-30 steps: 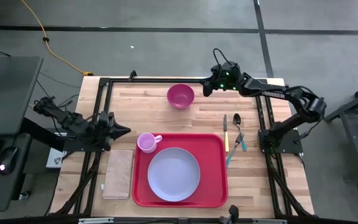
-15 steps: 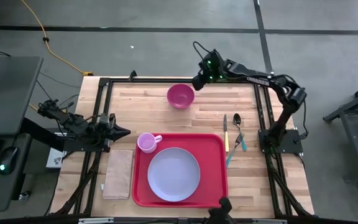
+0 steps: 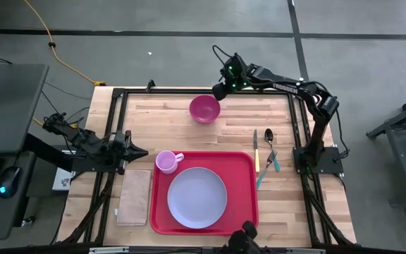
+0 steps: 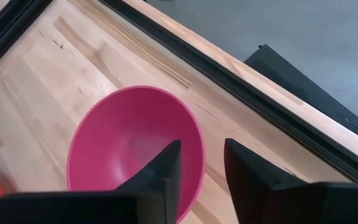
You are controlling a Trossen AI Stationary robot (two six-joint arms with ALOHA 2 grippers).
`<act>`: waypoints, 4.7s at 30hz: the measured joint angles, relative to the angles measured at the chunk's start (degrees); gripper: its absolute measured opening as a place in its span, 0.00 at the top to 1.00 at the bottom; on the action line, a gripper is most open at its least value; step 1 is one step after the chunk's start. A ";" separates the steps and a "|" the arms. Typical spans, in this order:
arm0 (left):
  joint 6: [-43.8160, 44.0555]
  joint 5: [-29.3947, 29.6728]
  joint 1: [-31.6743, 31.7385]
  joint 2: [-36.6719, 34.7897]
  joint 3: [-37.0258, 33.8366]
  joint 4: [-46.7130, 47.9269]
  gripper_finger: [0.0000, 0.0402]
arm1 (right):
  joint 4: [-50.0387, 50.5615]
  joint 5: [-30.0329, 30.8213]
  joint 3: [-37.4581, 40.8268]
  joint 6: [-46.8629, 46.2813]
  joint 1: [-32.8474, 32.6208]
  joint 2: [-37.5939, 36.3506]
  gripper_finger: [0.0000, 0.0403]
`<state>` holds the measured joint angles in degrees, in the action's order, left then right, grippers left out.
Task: Set up tray
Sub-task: Put the pink bowl on the purple plate
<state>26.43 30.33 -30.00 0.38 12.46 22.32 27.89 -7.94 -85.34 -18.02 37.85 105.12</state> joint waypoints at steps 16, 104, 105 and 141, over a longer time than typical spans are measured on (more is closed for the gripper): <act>0.86 0.26 0.00 0.00 0.01 1.96 0.89 | 2.22 4.39 0.00 1.46 -4.41 1.89 0.69; 0.64 0.29 0.00 0.02 0.03 10.73 0.89 | 1.83 6.04 -0.02 0.30 -4.25 10.05 1.00; 0.64 0.31 -0.02 0.02 0.03 10.73 0.89 | 1.85 5.97 -0.02 0.28 -4.26 10.05 1.00; 0.34 0.33 0.00 0.02 0.03 12.81 0.89 | 21.36 0.66 -15.01 1.55 -8.55 10.05 1.00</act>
<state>26.76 30.65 -30.00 0.40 12.49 35.14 49.25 -7.28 -100.35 -16.47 29.29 115.18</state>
